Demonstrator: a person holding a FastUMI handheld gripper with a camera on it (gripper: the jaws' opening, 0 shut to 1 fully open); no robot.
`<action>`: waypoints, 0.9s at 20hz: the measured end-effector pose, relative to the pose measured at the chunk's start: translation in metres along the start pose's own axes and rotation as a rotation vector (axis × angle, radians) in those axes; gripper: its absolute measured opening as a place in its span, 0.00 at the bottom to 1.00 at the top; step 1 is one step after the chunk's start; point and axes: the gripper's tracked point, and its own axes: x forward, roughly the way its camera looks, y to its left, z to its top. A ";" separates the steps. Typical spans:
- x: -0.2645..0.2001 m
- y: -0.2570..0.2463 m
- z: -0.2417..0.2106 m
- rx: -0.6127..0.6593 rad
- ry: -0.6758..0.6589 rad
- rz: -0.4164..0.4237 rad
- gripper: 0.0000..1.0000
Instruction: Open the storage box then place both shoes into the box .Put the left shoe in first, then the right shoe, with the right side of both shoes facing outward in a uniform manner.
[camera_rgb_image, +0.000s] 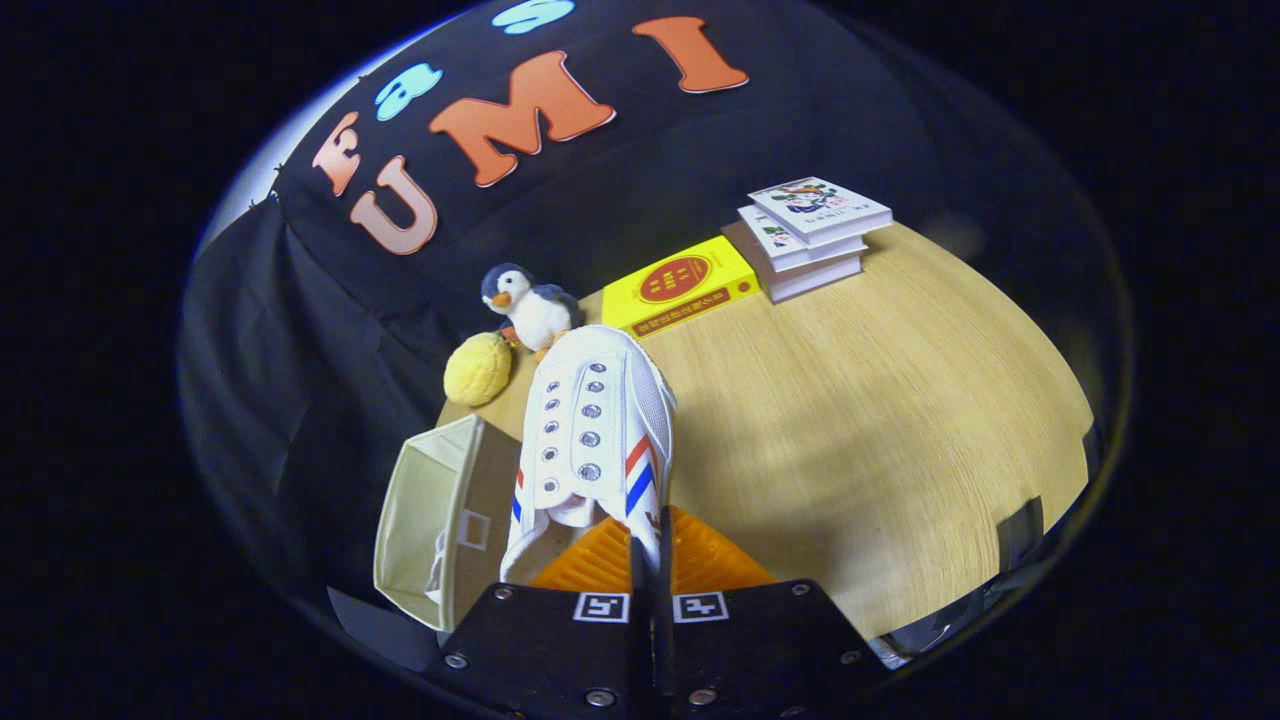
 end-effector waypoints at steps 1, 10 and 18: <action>-0.001 0.018 0.000 -0.004 0.006 0.020 0.02; 0.012 0.151 -0.037 -0.073 0.082 0.140 0.02; 0.038 0.160 -0.082 -0.114 0.170 0.010 0.04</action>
